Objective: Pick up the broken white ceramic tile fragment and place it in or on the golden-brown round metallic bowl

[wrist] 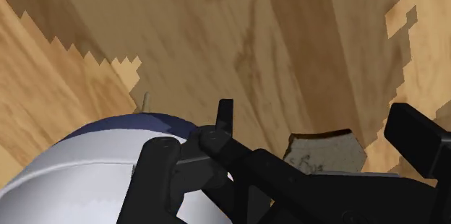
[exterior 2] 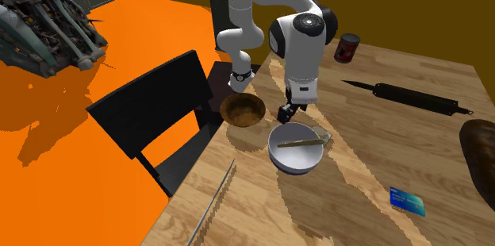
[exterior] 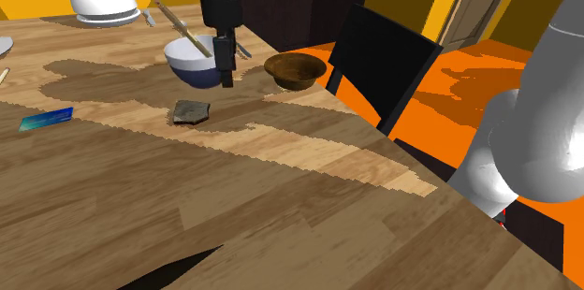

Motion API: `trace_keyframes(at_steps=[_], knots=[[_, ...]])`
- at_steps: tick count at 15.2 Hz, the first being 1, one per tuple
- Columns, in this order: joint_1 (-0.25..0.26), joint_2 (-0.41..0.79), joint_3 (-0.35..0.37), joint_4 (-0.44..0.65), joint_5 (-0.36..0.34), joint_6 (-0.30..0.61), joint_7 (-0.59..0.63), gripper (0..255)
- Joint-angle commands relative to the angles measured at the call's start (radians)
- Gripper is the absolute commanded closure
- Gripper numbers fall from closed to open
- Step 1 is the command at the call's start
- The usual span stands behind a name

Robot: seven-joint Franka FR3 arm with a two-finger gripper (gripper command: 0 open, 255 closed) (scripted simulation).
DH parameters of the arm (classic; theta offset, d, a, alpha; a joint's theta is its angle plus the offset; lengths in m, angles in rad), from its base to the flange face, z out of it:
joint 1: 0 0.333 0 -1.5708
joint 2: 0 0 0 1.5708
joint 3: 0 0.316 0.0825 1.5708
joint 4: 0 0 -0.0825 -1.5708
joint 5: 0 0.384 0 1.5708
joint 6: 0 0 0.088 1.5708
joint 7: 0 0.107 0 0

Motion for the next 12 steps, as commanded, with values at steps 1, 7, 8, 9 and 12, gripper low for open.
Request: trace_keyframes(at_steps=[1, 7, 8, 9, 12], knots=[[0.022, 0.063, 0.022, 0.062, -0.010, -0.008, -0.037, 0], [0.050, 0.128, 0.047, 0.094, -0.026, 0.021, -0.076, 0], [0.050, 0.129, 0.047, 0.082, -0.026, 0.034, -0.076, 0], [0.051, 0.130, 0.047, 0.071, -0.026, 0.047, -0.076, 0], [0.052, 0.134, 0.047, 0.042, -0.026, 0.080, -0.076, 0]])
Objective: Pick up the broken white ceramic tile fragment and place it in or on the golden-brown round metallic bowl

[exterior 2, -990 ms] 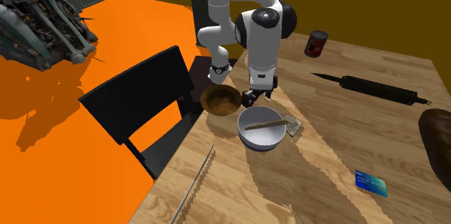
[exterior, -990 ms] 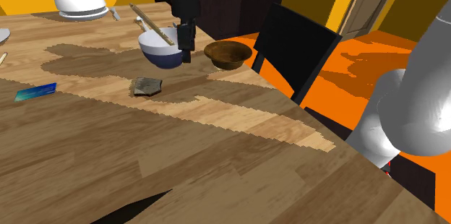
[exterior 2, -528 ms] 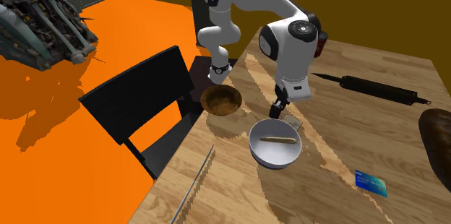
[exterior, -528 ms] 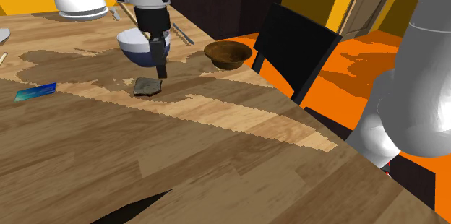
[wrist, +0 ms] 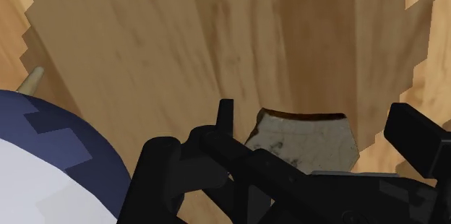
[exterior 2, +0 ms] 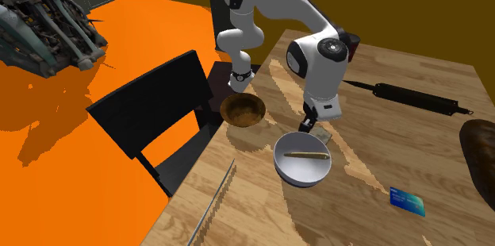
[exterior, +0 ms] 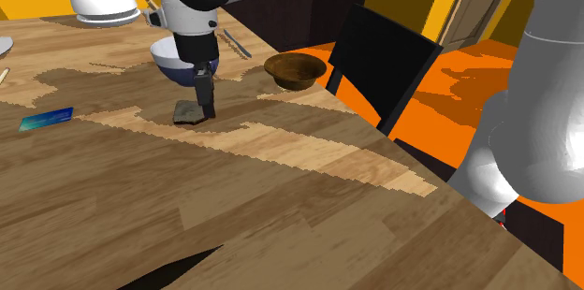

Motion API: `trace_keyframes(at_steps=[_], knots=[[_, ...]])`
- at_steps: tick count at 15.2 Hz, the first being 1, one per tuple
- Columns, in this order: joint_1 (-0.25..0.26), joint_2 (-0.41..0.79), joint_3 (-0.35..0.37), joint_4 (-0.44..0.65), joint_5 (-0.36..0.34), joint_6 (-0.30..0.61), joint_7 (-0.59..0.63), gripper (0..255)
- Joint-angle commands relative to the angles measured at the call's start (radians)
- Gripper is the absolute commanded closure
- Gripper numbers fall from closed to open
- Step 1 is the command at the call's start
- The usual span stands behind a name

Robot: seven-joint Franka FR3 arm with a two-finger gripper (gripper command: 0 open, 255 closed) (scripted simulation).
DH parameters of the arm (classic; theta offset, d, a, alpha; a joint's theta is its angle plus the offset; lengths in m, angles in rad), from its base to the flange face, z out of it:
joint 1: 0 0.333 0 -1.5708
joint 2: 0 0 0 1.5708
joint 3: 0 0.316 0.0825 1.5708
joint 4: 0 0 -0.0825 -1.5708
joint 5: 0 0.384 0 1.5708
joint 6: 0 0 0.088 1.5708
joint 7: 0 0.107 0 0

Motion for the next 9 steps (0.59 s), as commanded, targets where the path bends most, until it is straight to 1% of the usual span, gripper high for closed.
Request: trace_keyframes(at_steps=[1, 7, 8, 9], knots=[[0.000, 0.003, 0.000, -0.004, 0.000, 0.008, 0.000, 0], [0.000, 0.003, 0.000, -0.004, 0.000, 0.008, 0.000, 0], [0.000, 0.003, 0.000, -0.004, 0.000, 0.008, 0.000, 255], [0.000, 0.003, 0.000, -0.004, 0.000, 0.008, 0.000, 255]])
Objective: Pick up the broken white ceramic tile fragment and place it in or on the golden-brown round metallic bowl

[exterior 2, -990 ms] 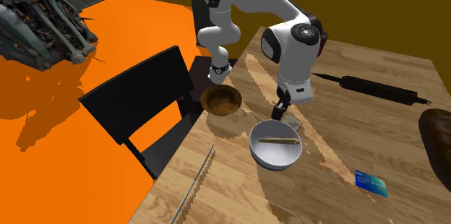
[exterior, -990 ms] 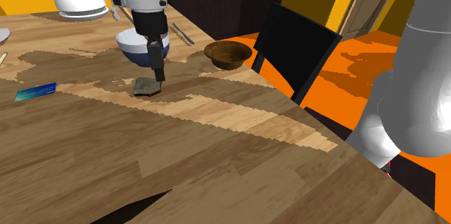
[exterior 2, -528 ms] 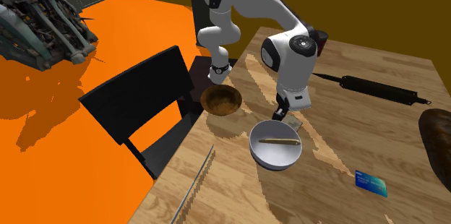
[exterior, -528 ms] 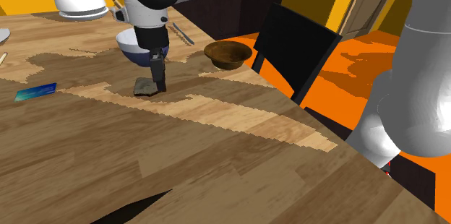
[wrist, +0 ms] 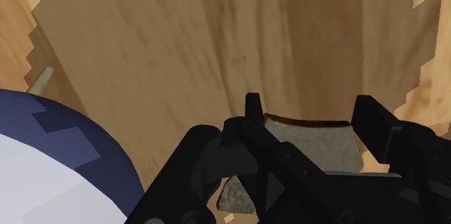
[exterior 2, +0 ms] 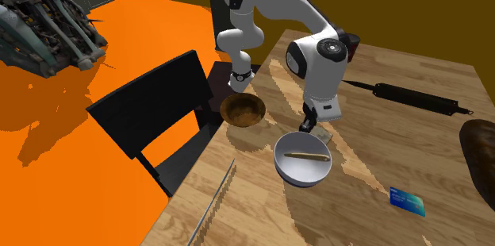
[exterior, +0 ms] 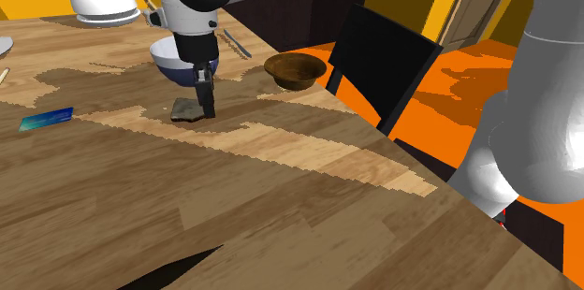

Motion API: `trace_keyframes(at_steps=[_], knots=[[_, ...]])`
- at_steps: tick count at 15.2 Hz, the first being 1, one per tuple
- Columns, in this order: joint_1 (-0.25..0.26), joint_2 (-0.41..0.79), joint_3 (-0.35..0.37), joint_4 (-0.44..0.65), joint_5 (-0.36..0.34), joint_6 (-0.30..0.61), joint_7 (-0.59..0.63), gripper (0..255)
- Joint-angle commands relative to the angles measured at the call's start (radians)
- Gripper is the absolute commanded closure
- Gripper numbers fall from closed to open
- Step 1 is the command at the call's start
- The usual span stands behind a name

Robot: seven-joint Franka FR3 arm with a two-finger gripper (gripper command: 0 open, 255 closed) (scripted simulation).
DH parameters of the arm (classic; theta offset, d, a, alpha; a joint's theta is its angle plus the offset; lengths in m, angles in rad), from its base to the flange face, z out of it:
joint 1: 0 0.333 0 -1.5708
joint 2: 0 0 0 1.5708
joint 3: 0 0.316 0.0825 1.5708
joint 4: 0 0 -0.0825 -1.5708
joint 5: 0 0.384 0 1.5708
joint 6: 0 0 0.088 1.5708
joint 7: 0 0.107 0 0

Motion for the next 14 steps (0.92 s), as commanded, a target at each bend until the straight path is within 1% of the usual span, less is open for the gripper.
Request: trace_keyframes(at_steps=[1, 8, 14], knots=[[0.001, 0.003, 0.001, -0.002, 0.002, -0.002, 0.000, 255], [0.002, 0.002, 0.002, -0.003, 0.002, -0.002, 0.000, 255], [0.001, -0.010, 0.002, 0.062, 0.003, -0.078, 0.005, 255]])
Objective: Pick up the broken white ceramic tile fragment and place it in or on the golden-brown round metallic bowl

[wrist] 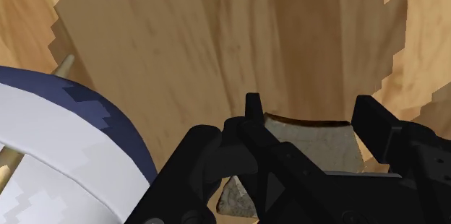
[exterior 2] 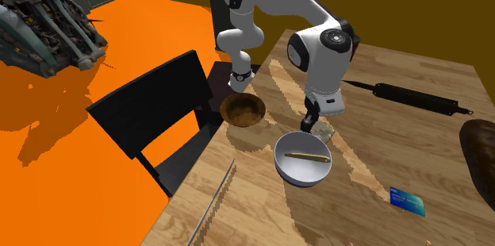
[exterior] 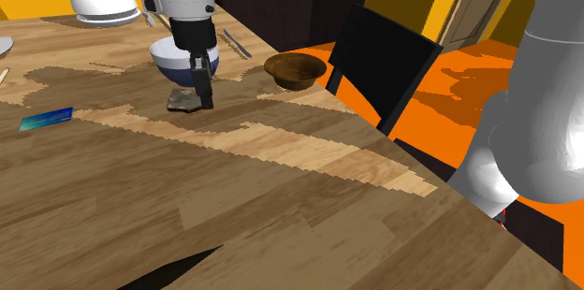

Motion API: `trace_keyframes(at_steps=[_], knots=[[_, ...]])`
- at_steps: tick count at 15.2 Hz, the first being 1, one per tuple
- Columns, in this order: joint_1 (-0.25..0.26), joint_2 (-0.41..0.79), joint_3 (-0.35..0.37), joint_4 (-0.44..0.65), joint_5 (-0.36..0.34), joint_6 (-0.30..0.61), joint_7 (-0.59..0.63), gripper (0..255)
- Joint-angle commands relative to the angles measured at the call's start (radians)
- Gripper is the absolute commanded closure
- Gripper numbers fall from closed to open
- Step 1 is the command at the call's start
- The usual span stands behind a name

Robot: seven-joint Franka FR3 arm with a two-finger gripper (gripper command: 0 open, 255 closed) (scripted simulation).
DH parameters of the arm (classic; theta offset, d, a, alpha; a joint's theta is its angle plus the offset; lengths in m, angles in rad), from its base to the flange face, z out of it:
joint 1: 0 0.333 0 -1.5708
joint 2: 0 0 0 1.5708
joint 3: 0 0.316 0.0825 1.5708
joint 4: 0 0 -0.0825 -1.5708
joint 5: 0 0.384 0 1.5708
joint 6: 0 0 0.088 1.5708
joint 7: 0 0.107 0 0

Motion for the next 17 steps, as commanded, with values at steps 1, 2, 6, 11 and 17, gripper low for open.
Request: trace_keyframes(at_steps=[1, 2, 6, 11, 17], knots=[[0.002, -0.006, 0.001, 0.017, 0.000, -0.023, 0.004, 255], [0.002, -0.007, 0.001, 0.030, 0.000, -0.036, 0.005, 255], [0.002, -0.008, 0.002, 0.082, 0.000, -0.089, 0.009, 255], [0.003, -0.003, 0.003, 0.155, -0.001, -0.158, 0.015, 255], [0.006, 0.011, 0.003, 0.252, -0.004, -0.241, 0.023, 255]])
